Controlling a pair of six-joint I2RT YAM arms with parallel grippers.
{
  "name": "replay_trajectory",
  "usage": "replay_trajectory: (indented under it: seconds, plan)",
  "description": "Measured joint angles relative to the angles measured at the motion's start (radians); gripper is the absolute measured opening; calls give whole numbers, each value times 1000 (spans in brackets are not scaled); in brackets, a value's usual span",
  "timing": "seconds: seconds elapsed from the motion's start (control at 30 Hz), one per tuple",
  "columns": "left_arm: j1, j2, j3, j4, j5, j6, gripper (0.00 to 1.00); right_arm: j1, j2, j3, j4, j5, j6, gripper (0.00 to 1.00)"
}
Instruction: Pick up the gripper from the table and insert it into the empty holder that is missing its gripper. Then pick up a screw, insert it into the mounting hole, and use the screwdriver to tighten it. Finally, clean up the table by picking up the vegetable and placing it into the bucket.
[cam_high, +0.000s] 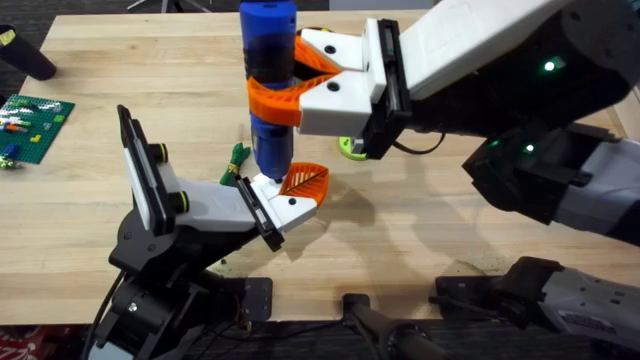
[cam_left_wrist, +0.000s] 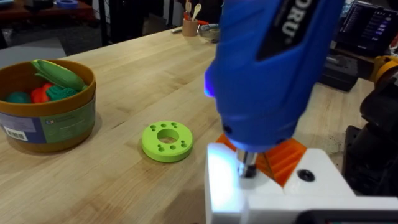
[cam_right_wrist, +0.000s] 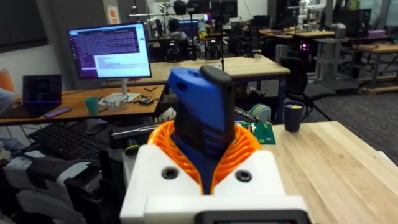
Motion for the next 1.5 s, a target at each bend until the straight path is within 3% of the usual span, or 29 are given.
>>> replay_trajectory:
  seconds: [0.77,1.2,1.5]
  plan:
    - [-1,0,0,2,0,-6,11,0,1,-4,4,89,-1,54]
    - [-1,0,0,2,0,-6,11,0,1,95,-81,29,20,54]
    - [-1,0,0,2,0,-6,11,0,1,98,-121,6,45,54]
